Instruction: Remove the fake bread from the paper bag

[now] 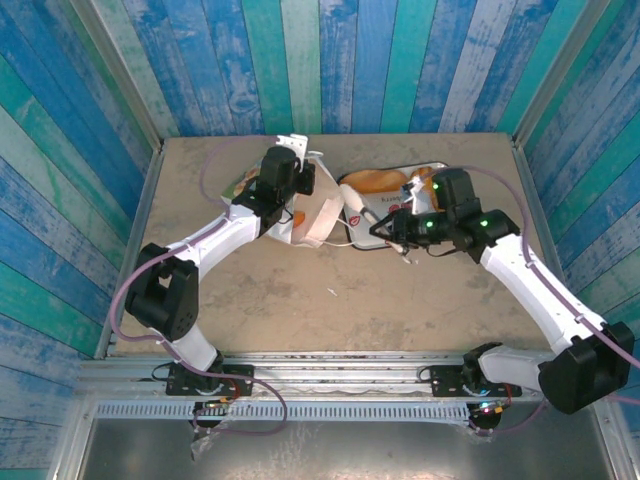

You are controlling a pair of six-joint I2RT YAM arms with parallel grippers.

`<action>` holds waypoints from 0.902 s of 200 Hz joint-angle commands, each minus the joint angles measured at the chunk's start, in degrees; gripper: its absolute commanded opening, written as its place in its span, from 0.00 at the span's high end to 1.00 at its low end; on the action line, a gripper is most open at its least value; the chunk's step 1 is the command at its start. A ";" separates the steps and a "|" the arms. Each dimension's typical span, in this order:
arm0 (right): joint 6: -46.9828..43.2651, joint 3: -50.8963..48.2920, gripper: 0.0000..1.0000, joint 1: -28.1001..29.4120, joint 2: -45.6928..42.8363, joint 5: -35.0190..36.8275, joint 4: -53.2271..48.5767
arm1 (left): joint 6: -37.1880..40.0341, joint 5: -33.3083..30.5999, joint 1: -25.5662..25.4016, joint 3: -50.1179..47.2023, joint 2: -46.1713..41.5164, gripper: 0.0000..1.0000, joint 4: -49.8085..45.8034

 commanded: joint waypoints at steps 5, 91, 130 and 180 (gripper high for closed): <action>-0.86 2.38 0.62 5.18 3.02 3.02 -3.77 | 3.35 2.23 0.09 1.43 -5.17 0.99 -1.21; 1.57 5.76 0.61 11.86 16.69 1.75 1.17 | 8.77 6.43 0.02 -3.29 -11.14 0.97 -1.86; 2.28 7.01 0.60 11.85 19.87 1.27 2.07 | 9.38 7.35 0.01 -4.78 -11.51 0.97 -1.55; 5.73 6.41 0.59 10.91 23.02 -1.91 7.18 | 8.99 9.45 -0.07 -6.27 -10.76 0.97 -0.29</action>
